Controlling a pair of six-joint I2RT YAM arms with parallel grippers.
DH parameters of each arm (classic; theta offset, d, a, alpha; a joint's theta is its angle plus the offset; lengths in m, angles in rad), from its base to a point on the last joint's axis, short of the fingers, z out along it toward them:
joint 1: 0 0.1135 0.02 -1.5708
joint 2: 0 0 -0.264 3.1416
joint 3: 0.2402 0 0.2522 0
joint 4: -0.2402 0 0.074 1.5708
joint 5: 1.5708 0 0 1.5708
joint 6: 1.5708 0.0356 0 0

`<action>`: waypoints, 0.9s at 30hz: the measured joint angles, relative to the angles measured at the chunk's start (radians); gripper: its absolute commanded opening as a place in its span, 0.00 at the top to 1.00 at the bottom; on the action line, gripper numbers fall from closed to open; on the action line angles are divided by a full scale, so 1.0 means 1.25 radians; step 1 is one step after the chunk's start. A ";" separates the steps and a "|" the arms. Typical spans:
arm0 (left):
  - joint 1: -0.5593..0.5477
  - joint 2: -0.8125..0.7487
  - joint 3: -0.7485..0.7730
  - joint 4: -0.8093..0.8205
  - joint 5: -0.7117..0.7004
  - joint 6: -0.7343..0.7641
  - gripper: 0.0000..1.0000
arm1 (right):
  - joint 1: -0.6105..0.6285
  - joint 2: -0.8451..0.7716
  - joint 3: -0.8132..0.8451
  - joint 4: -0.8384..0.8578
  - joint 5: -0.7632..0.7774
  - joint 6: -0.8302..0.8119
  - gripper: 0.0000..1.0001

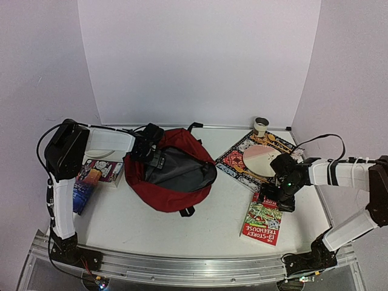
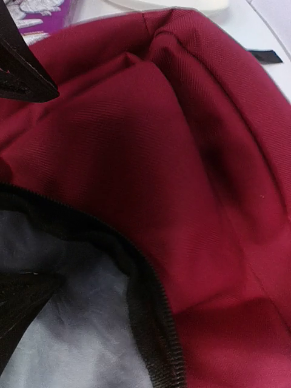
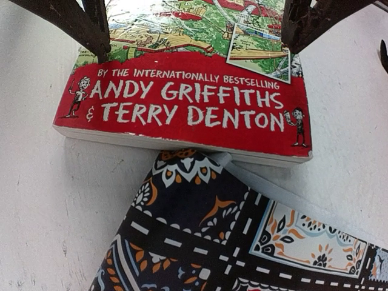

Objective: Pack the student bag
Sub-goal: Pick up the largest pocket of the bag from the student bag, then move the book to the center of the board.

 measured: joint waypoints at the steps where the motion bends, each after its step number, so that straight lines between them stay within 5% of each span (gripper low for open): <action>1: 0.001 0.009 0.012 0.000 -0.004 -0.003 0.00 | 0.000 0.000 -0.002 0.000 -0.001 0.000 0.02; 10: 0.027 0.002 0.041 -0.044 0.045 -0.011 0.00 | -0.001 0.014 -0.004 0.013 -0.022 -0.003 0.02; 17: 0.026 -0.130 0.018 -0.076 0.122 -0.026 0.00 | 0.016 0.032 0.006 0.015 -0.018 -0.006 0.02; 27: 0.025 -0.254 0.012 -0.118 0.170 -0.066 0.00 | 0.162 0.129 0.095 0.088 -0.045 0.045 0.02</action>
